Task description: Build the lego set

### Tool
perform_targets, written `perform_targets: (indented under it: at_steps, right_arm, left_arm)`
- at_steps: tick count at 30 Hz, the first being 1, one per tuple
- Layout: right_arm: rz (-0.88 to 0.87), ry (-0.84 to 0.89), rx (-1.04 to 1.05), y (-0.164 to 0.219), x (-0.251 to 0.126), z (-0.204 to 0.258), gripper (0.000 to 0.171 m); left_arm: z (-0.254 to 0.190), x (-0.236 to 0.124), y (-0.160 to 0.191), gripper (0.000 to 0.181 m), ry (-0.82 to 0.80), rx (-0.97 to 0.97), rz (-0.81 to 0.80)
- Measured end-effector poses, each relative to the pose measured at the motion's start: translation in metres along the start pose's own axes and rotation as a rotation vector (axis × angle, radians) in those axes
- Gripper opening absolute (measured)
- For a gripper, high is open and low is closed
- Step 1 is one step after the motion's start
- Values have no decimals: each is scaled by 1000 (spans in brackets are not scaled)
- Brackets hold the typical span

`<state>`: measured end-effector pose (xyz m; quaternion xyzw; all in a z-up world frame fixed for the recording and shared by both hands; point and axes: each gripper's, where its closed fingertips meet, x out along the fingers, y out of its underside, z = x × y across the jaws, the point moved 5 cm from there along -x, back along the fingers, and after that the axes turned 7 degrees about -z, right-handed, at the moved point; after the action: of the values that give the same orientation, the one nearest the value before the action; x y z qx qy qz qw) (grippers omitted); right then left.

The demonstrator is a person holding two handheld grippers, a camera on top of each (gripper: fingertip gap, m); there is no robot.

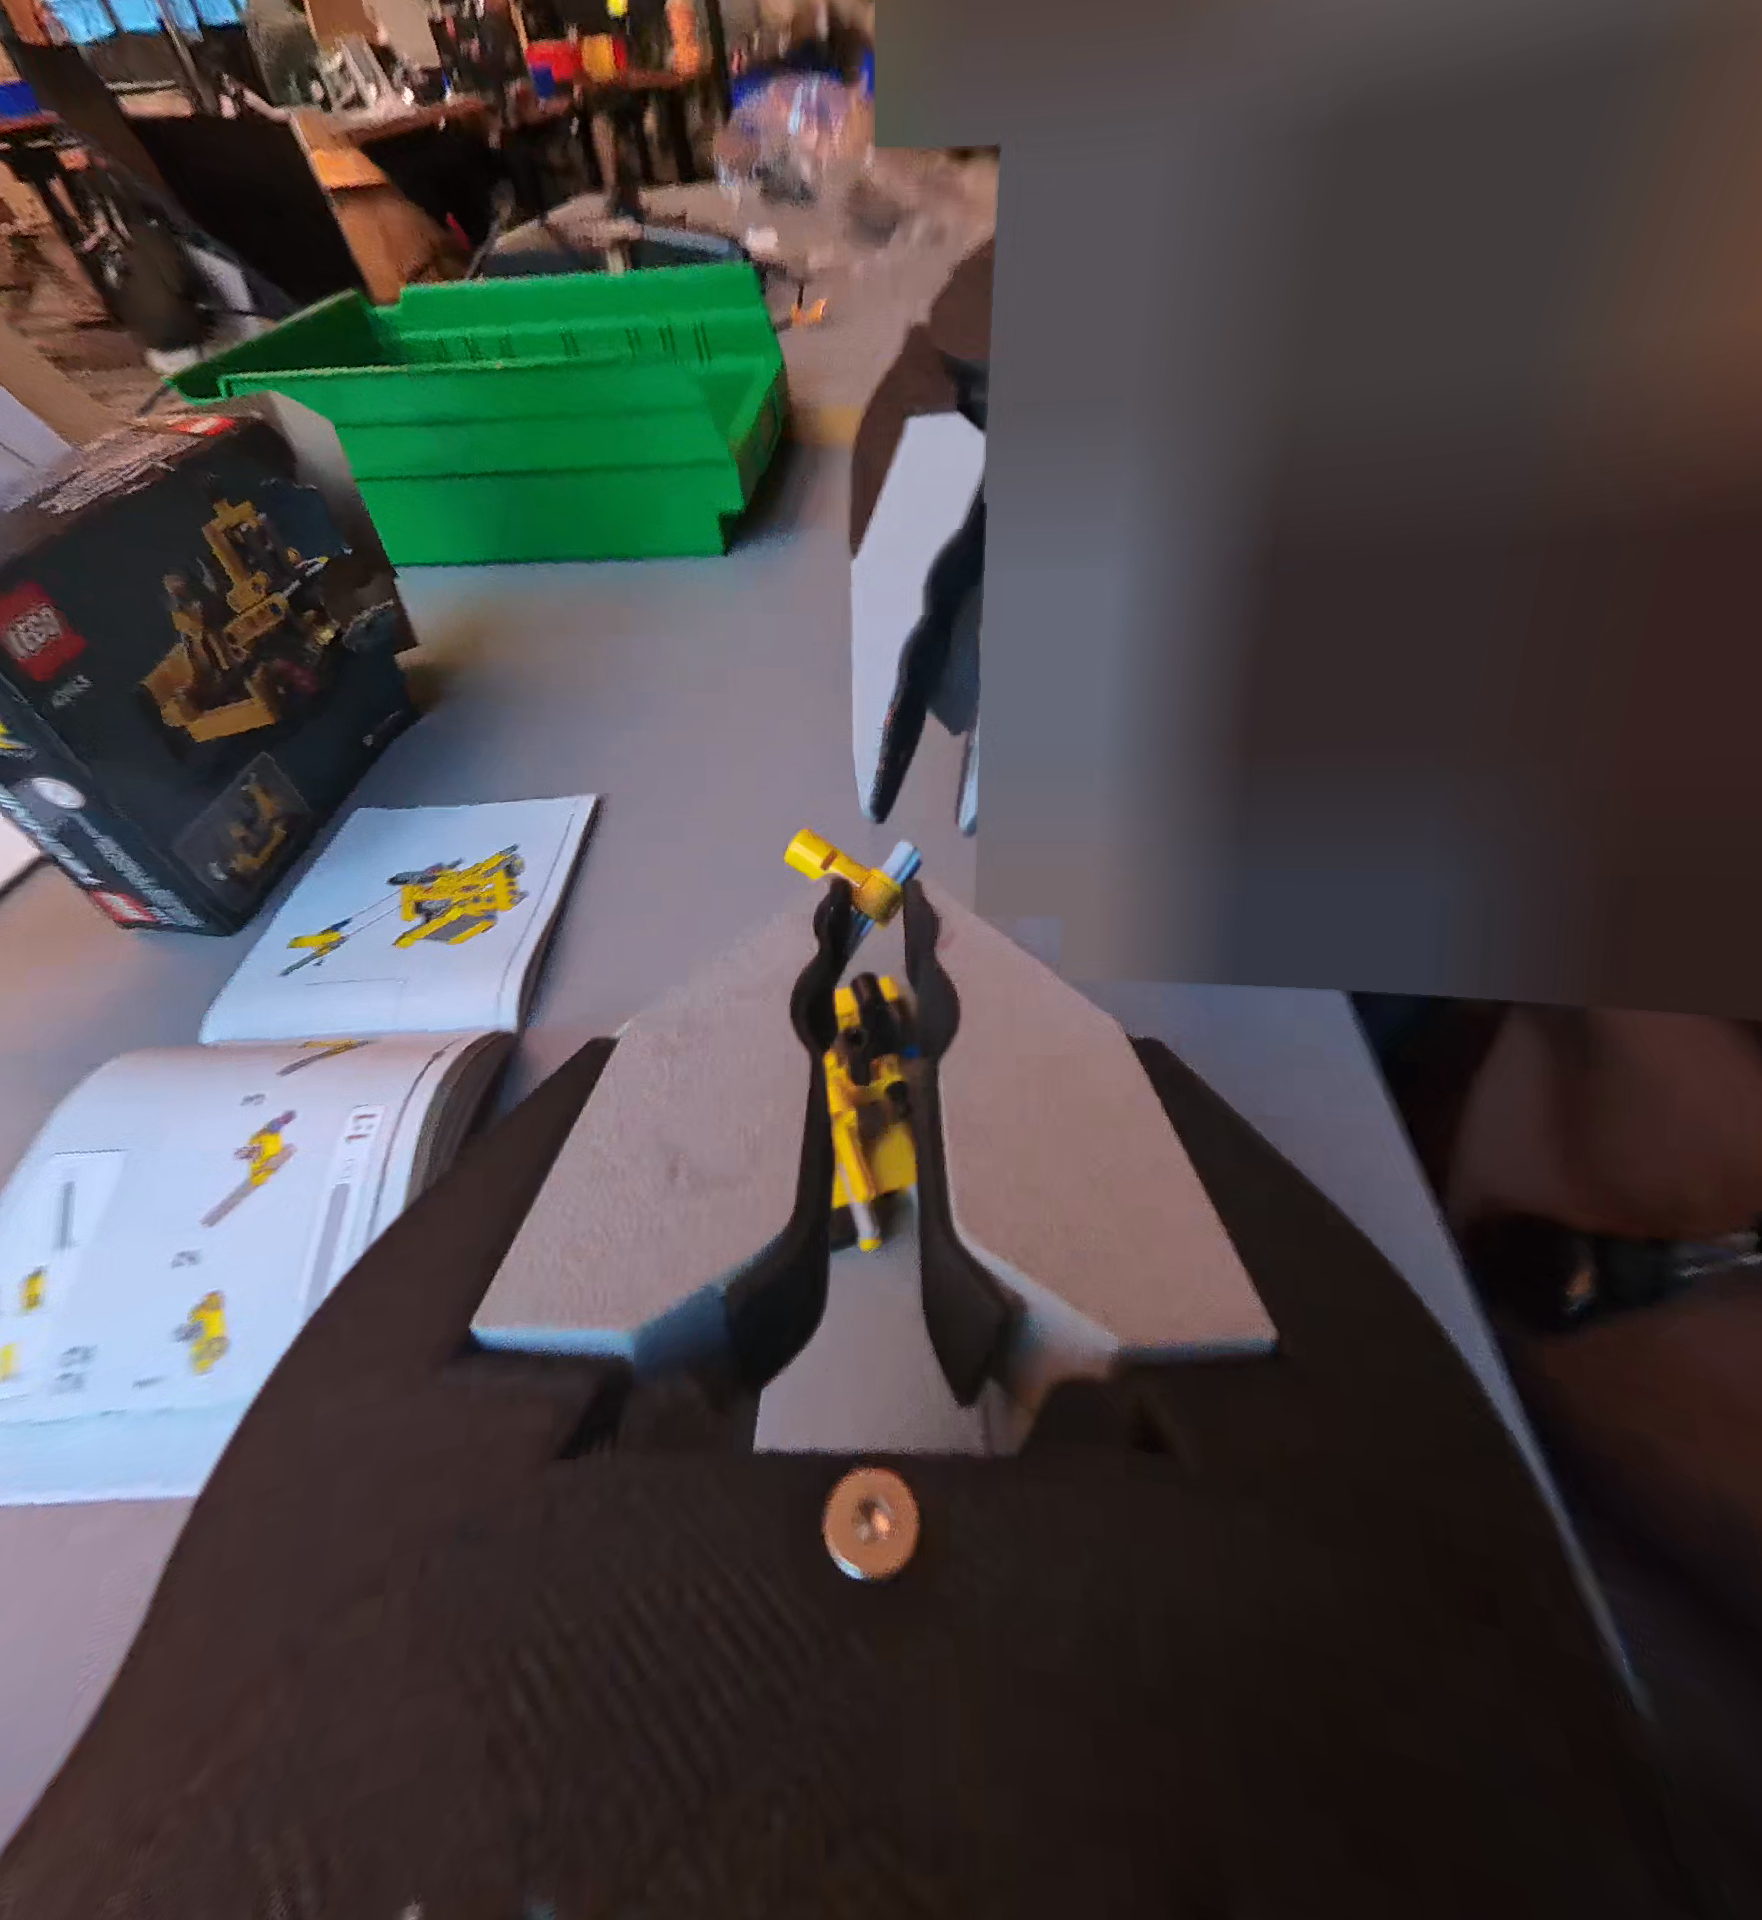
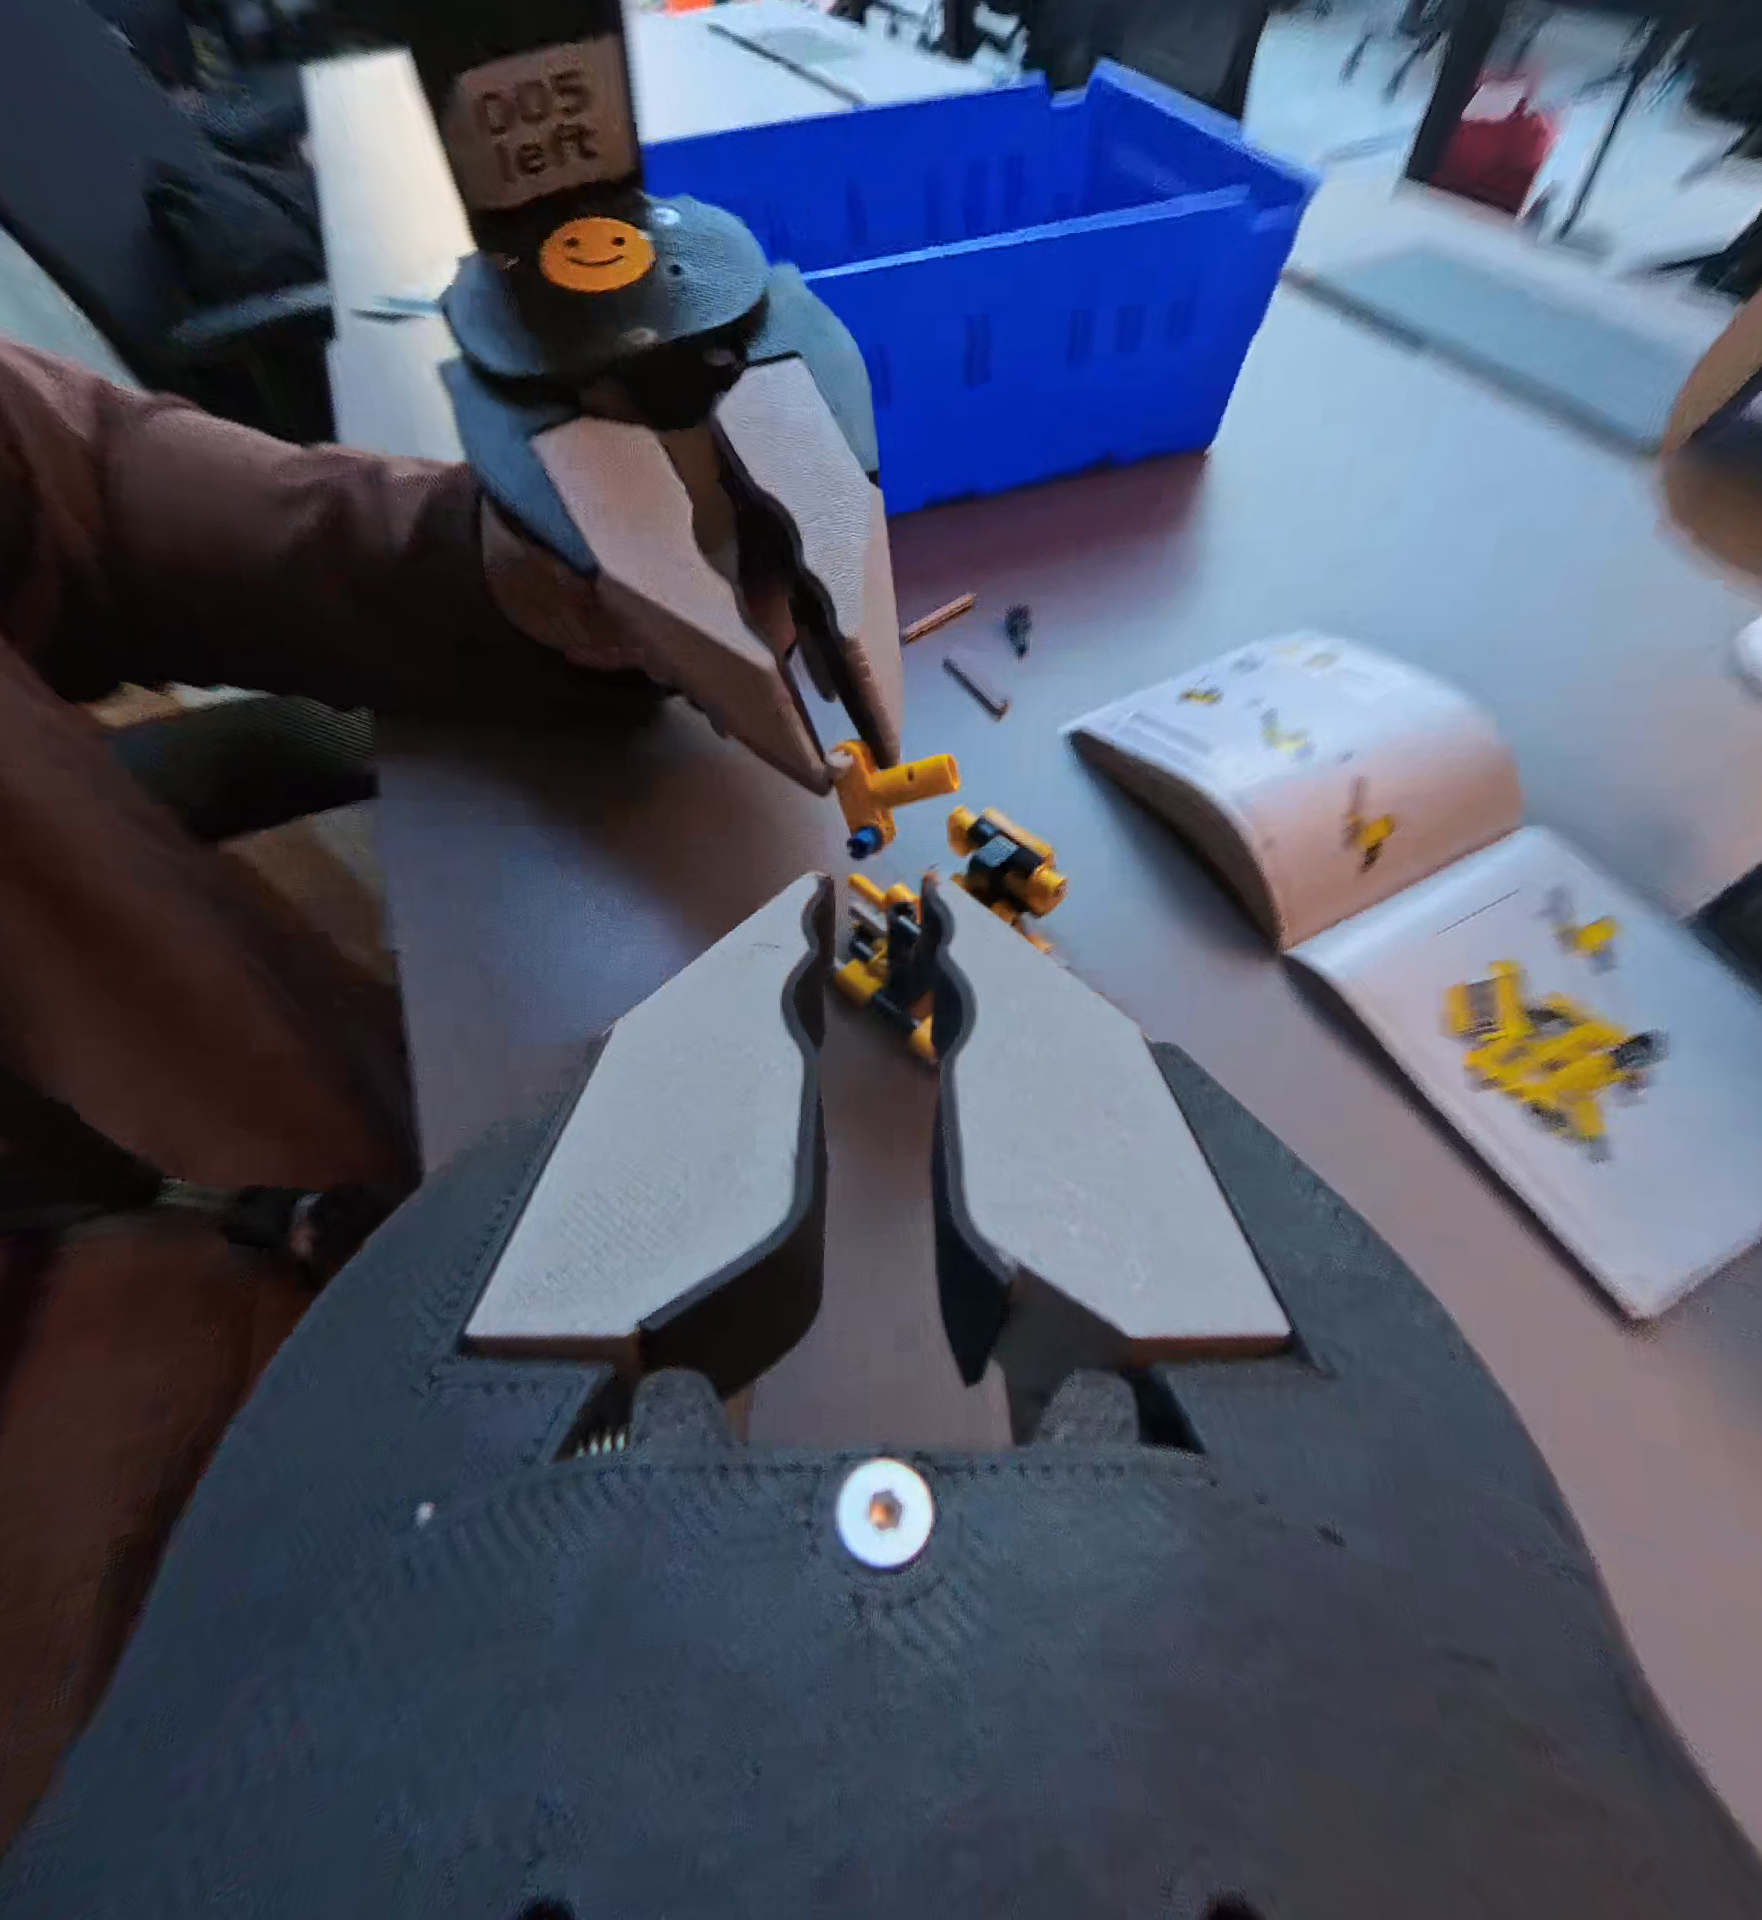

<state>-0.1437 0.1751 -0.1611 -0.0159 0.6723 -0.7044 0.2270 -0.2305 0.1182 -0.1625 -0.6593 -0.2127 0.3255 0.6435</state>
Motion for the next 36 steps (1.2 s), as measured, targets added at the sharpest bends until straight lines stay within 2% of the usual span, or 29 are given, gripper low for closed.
perform_targets:
  at_steps: [4, 10, 18, 36]
  right_arm:
    - [-26, 103, -221, -12, -5, 15, 8]
    - [-35, 167, -390, -23, -1, 28, 3]
    - [-32, 196, -464, -26, 0, 34, 0]
    - [-39, 198, -477, -25, 1, 35, 0]
  left_arm:
    - [1, -6, -11, 8, 76, -109, -138]
    - [-7, -7, -16, 8, 130, -123, -216]
    - [-9, -10, -20, 8, 158, -145, -284]
    - [-10, -7, -18, 8, 148, -119, -270]
